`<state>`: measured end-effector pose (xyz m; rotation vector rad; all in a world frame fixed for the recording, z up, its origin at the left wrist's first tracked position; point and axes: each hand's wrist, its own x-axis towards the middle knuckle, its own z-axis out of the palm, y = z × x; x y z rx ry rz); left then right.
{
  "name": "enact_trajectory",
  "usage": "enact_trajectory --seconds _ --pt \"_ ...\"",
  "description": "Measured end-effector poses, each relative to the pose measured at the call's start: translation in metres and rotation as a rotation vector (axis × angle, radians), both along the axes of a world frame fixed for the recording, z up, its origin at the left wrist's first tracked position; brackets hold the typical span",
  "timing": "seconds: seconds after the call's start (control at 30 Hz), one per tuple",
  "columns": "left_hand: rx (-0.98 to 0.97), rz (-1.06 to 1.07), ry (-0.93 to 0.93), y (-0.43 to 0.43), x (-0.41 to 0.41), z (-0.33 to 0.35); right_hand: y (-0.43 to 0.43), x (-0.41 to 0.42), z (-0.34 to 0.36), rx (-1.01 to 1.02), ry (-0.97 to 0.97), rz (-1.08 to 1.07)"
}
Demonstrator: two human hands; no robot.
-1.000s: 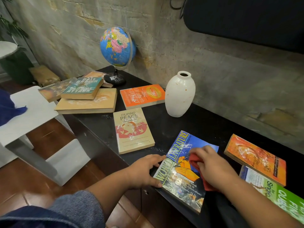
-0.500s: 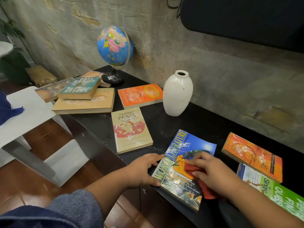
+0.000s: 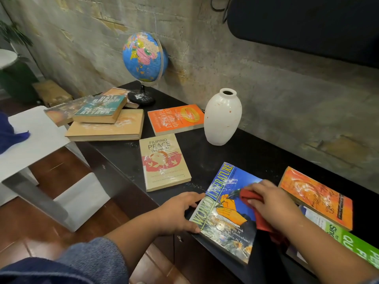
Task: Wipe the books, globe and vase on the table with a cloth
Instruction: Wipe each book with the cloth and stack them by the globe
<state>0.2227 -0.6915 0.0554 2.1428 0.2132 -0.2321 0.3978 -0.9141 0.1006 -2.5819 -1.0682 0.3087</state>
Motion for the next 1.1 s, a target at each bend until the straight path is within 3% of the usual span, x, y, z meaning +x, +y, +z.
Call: enact_trajectory --seconds 0.1,0.3,0.47,0.67,0.83,1.0,1.1 --pt "0.003 0.006 -0.004 0.000 0.000 -0.003 0.006 0.005 -0.001 -0.002 -0.085 -0.147" --pt "0.020 -0.009 -0.002 0.001 0.000 -0.002 -0.011 -0.025 0.003 -0.065 0.076 0.182" --pt "0.021 -0.001 0.003 0.000 0.001 -0.004 -0.014 -0.007 0.004 0.000 -0.005 -0.116" --pt "0.027 -0.011 -0.004 0.001 0.001 -0.003 -0.019 -0.056 0.001 -0.009 0.129 0.134" --pt "0.034 -0.010 -0.004 0.000 0.000 -0.002 -0.018 -0.051 0.002 0.012 -0.004 -0.070" --pt "0.051 -0.018 -0.002 0.001 0.001 -0.001 -0.017 -0.092 0.004 -0.038 0.139 0.242" --pt "0.057 -0.017 -0.001 0.000 0.000 0.001 -0.014 -0.067 0.004 -0.006 0.120 0.176"
